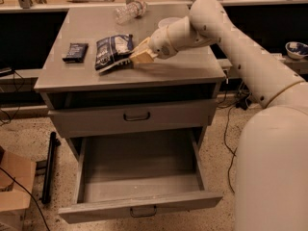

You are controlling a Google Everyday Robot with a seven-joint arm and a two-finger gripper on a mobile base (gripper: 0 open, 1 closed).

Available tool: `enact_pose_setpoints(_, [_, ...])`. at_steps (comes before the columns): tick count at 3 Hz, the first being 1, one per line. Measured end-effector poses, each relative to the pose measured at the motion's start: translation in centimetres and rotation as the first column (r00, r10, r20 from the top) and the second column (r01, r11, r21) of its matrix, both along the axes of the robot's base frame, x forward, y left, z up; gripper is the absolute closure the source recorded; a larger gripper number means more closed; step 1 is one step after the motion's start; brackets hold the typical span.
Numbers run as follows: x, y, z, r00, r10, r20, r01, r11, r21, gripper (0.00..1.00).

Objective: Place blue chip bag into middle drawer

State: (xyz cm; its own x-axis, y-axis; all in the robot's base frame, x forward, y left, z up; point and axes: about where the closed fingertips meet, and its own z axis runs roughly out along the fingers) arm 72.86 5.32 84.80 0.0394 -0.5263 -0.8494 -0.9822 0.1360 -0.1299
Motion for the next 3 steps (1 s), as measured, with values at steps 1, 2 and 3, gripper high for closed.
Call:
enact_pose_setpoints(1, [-1.7, 0.3, 2.6, 0.9973, 0.036, 0.064, -0.037, 0.999, 0.015, 1.0])
enact_pose_setpoints(2, [-4.2, -0.4, 4.6, 0.9894, 0.078, 0.122, -0.083, 0.996, 0.035, 1.0])
enact_pose_setpoints(3, [-9.1, -2.4, 6.9, 0.961, 0.195, 0.197, -0.2, 0.98, 0.008, 1.0])
